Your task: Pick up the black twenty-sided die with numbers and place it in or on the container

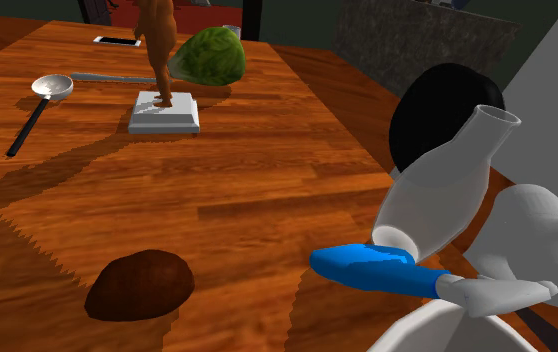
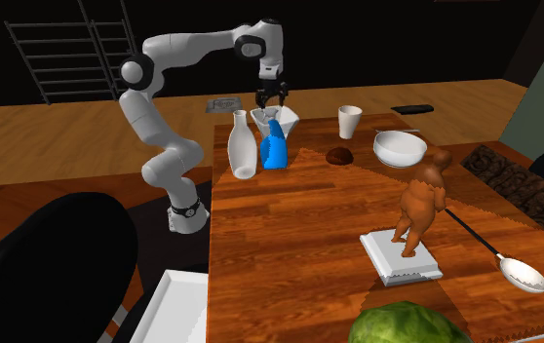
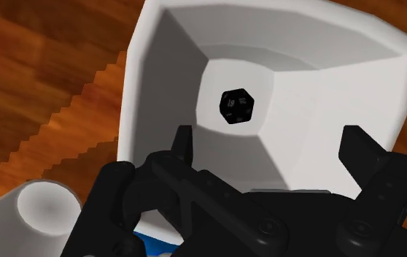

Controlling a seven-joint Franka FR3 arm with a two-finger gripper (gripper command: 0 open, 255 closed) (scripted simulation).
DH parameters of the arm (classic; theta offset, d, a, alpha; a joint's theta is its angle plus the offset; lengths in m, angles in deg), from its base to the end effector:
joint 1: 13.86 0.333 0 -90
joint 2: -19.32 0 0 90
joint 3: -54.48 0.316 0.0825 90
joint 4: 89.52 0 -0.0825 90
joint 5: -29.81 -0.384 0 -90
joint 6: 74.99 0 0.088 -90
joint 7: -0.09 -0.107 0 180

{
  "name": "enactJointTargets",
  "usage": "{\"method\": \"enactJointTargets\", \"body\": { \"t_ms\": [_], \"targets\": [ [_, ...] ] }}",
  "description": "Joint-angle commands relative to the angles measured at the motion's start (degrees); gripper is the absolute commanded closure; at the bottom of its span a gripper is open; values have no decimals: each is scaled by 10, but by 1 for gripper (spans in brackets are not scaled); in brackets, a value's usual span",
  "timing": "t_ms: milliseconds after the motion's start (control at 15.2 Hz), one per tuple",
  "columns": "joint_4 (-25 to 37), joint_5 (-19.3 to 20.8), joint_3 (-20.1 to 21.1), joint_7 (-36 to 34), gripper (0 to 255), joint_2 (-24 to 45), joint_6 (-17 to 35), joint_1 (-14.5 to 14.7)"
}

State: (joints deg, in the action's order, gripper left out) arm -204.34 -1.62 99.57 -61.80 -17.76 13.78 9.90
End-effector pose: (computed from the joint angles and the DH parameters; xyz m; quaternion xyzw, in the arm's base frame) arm 0.0102 0.4386 0.6108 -0.9983 -0.0188 0.0406 0.0377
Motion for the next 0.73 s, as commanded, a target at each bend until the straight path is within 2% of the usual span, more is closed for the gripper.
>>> {"method": "enactJointTargets", "body": {
  "t_ms": [0, 132, 660],
  "targets": [
    [31, 8, -9, -5, 0, 7, -26, -3],
    [71, 17, -16, -12, 0, 20, -55, -9],
    [71, 17, -16, -12, 0, 20, -55, -9]
  ]
}}
